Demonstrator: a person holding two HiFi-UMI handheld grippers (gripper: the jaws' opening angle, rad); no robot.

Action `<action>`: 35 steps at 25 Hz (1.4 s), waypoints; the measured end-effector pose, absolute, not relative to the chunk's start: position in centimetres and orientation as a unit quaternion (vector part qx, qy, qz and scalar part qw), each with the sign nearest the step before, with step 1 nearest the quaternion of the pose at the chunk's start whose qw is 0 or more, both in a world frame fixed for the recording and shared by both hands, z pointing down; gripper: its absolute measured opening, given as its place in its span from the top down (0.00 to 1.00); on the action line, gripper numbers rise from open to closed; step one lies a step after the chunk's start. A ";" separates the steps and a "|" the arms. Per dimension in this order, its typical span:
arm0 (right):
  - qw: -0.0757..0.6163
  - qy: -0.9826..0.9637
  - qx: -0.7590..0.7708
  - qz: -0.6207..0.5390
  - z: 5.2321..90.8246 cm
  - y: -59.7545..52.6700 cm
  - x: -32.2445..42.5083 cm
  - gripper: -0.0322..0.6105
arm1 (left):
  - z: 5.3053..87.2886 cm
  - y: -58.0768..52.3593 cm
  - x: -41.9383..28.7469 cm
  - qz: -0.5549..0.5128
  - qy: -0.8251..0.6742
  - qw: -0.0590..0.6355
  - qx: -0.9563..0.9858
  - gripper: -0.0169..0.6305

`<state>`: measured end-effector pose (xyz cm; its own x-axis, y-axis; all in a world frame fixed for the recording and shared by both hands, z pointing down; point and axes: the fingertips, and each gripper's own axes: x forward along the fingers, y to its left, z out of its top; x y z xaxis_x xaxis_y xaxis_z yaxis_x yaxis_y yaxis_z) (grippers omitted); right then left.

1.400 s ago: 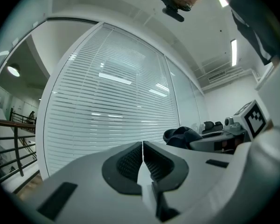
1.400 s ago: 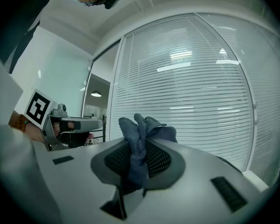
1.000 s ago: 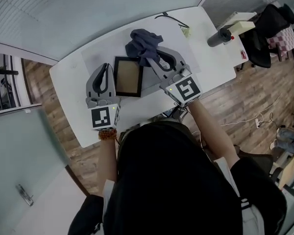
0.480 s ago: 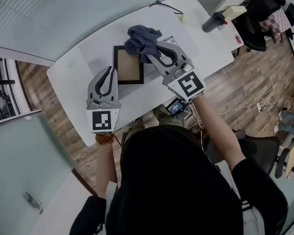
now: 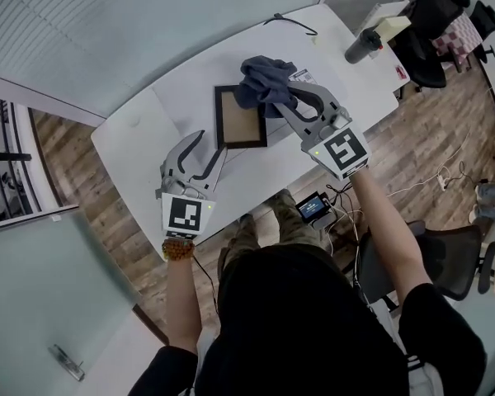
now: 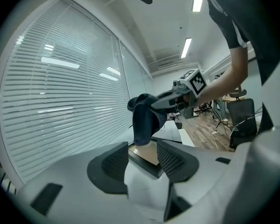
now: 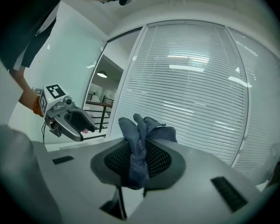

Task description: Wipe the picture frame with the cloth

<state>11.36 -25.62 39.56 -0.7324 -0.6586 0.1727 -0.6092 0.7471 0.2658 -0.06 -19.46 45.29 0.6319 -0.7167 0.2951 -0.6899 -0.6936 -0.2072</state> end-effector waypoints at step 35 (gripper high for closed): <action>0.405 -0.873 0.270 -0.031 50.6 -29.4 9.6 0.86 | 51.2 -17.9 2.1 -0.367 0.261 0.050 -0.891 0.74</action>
